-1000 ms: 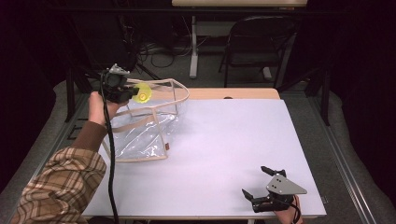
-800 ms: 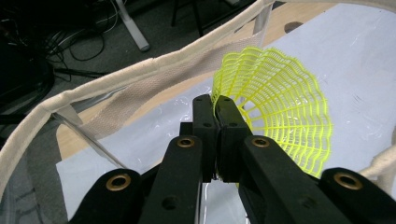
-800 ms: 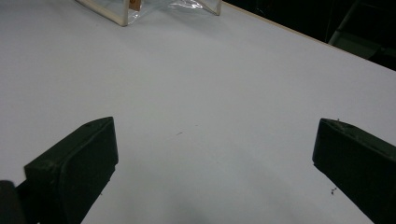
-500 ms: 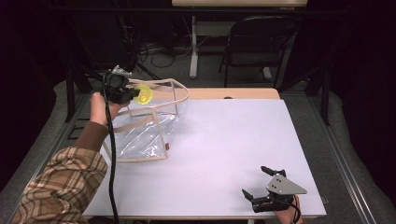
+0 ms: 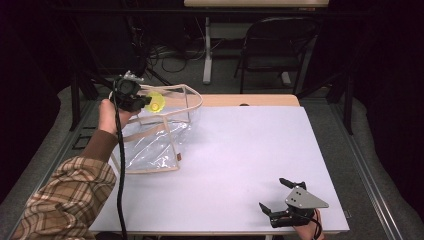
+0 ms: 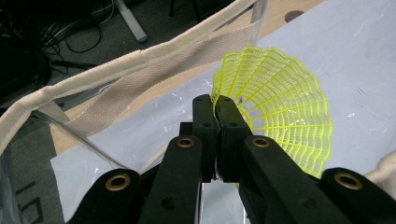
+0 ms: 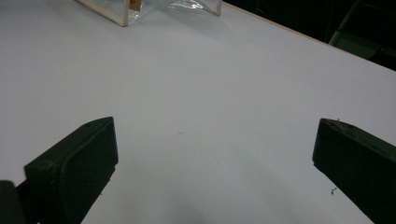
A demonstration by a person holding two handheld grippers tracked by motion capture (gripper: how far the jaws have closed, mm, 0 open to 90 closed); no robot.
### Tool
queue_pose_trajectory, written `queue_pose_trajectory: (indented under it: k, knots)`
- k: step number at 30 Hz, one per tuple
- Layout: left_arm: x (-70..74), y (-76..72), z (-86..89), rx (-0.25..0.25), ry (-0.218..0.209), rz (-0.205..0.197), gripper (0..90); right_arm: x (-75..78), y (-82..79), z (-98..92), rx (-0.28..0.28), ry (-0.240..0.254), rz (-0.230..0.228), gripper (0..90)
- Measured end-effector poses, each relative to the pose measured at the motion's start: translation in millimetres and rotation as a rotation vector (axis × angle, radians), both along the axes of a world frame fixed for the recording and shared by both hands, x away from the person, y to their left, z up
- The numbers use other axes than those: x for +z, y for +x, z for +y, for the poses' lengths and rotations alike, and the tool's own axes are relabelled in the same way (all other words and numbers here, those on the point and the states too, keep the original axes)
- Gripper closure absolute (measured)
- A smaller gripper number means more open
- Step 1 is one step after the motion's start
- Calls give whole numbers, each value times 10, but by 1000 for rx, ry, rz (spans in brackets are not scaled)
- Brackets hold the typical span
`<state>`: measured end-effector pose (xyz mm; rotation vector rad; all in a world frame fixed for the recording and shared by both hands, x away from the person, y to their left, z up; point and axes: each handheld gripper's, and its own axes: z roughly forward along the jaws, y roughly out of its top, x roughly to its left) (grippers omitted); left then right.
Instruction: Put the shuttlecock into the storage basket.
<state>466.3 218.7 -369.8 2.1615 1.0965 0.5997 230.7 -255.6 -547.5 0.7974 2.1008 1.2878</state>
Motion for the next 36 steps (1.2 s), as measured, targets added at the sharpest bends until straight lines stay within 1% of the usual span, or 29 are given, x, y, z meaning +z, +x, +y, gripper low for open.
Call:
queue_pose_trajectory:
  k: [3, 12, 18, 26, 28, 29, 31, 32, 33, 34, 36]
  knots:
    - [-9, 4, 1, 3, -7, 6, 886, 0, 0, -1, 0, -1, 0, 0]
    - [-30, 14, 0, 2, 9, 27, 885, 0, 0, -1, -1, -1, 0, 0]
    - [-43, 15, -8, 5, 9, 36, 885, 0, 0, -1, -1, -2, 1, 0]
    - [-56, 11, -22, 13, 20, 40, 880, 1, -1, -1, -1, -1, 0, 0]
    - [-59, 4, -31, 11, 17, 39, 867, 0, 0, 0, 0, -1, 0, 0]
    - [-54, -1, -35, 11, 16, 39, 847, 0, 0, -1, 0, -2, 0, 0]
    - [-31, -11, -32, 12, 7, 27, 770, 1, 0, -1, 0, -1, 0, 0]
    - [-15, -20, -31, 12, -2, 20, 728, 1, 0, -1, 0, -1, 0, 0]
    - [1, -26, -28, 15, -3, 12, 662, 1, 0, -1, 0, 0, 0, 0]
    - [12, -35, -27, 16, -4, 3, 618, 1, 1, -2, 0, -1, -1, 0]
    - [27, -48, -21, 15, -4, -1, 544, 0, 2, -2, 0, 1, 0, 0]
